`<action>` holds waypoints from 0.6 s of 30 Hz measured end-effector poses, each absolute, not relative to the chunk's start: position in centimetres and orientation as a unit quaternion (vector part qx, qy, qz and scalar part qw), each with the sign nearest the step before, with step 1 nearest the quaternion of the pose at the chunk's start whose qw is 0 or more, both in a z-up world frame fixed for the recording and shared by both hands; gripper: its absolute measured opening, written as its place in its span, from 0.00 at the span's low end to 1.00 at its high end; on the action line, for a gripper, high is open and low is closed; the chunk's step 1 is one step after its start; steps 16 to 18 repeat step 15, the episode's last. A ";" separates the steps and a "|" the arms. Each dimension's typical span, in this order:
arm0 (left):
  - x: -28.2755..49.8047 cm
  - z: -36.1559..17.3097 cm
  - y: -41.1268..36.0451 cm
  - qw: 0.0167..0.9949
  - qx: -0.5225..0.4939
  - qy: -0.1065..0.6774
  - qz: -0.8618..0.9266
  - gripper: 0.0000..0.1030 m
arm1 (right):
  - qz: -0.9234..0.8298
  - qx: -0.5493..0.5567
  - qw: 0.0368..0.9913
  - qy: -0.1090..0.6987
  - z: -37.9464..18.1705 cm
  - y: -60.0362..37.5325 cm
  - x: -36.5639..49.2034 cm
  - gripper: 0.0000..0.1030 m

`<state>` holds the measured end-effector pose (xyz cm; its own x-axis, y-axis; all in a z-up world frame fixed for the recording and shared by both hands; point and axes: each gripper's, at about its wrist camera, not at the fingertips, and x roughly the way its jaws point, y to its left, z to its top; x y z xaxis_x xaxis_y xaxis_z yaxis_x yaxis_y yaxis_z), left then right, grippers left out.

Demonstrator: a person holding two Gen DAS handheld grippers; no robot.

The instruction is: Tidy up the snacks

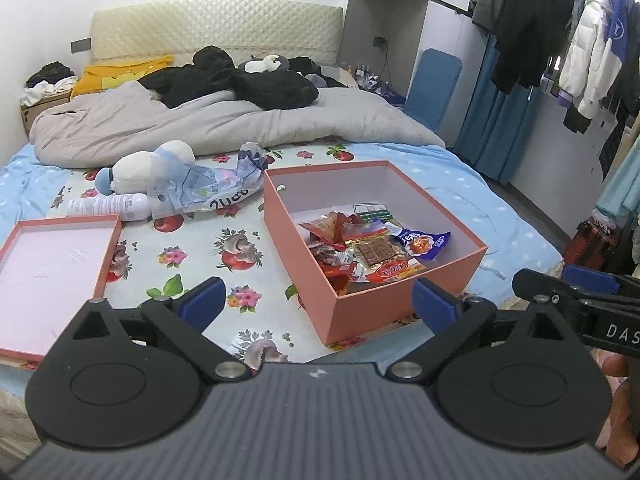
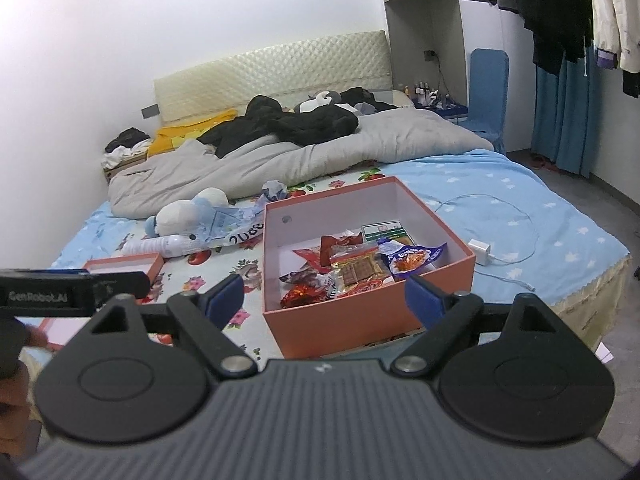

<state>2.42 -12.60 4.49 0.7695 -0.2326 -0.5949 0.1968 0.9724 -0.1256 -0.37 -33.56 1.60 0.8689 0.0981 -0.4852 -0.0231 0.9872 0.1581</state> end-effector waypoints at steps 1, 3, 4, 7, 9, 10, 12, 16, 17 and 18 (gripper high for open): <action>2.5 4.5 -12.6 0.940 -0.027 0.320 -0.112 0.98 | 0.033 0.075 0.963 0.255 1.5 -33.6 -0.3 0.86; 2.6 4.4 -12.6 0.940 -0.025 0.322 -0.112 0.98 | 0.033 0.078 0.963 0.257 1.4 -33.7 -0.3 0.86; 2.6 4.4 -12.7 0.939 -0.025 0.323 -0.112 0.98 | 0.032 0.079 0.963 0.257 1.4 -33.7 -0.3 0.86; 2.5 4.4 -12.9 0.939 -0.023 0.323 -0.115 0.98 | 0.032 0.076 0.963 0.256 1.4 -33.7 -0.3 0.86; 2.5 4.4 -12.9 0.939 -0.024 0.324 -0.116 0.98 | 0.031 0.076 0.964 0.253 1.5 -33.7 -0.3 0.86; 2.5 4.4 -12.9 0.939 -0.024 0.324 -0.116 0.98 | 0.031 0.077 0.964 0.253 1.5 -33.7 -0.4 0.86; 2.5 4.3 -13.0 0.939 -0.025 0.321 -0.117 0.99 | 0.029 0.078 0.964 0.252 1.5 -33.8 -0.3 0.86; 2.5 4.3 -12.9 0.939 -0.025 0.321 -0.119 0.99 | 0.027 0.079 0.964 0.251 1.5 -33.8 -0.4 0.86; 2.5 4.3 -12.9 0.939 -0.025 0.321 -0.119 0.99 | 0.027 0.079 0.964 0.251 1.5 -33.8 -0.4 0.86; 2.5 4.3 -12.9 0.939 -0.025 0.321 -0.119 0.99 | 0.027 0.079 0.964 0.251 1.5 -33.8 -0.4 0.86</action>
